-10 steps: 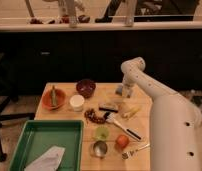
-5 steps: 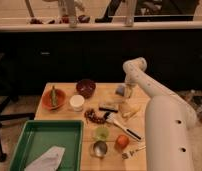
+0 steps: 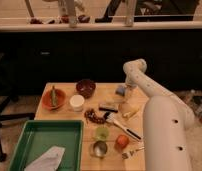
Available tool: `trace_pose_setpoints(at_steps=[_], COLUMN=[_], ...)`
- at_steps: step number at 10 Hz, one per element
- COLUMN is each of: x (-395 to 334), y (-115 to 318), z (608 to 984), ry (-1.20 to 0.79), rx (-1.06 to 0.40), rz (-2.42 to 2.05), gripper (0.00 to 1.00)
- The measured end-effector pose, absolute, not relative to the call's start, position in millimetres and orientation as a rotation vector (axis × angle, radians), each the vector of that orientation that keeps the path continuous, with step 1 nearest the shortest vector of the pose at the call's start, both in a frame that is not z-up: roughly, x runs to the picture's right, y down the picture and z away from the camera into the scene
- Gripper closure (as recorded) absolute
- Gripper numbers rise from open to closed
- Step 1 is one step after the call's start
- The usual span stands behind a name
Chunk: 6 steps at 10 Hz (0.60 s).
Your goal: Wipe tray with sponge
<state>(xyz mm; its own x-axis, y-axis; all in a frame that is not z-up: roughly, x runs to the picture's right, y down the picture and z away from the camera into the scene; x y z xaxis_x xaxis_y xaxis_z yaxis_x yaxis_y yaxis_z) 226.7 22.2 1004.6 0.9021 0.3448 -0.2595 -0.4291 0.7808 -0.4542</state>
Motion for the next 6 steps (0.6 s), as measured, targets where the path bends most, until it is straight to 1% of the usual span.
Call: trace_pose_setpoints(at_steps=[6], x=[227.9], y=[34.4], z=[1010.3], ry=[0.177], rx=[-0.567], rz=[0.408], gripper=[0.20])
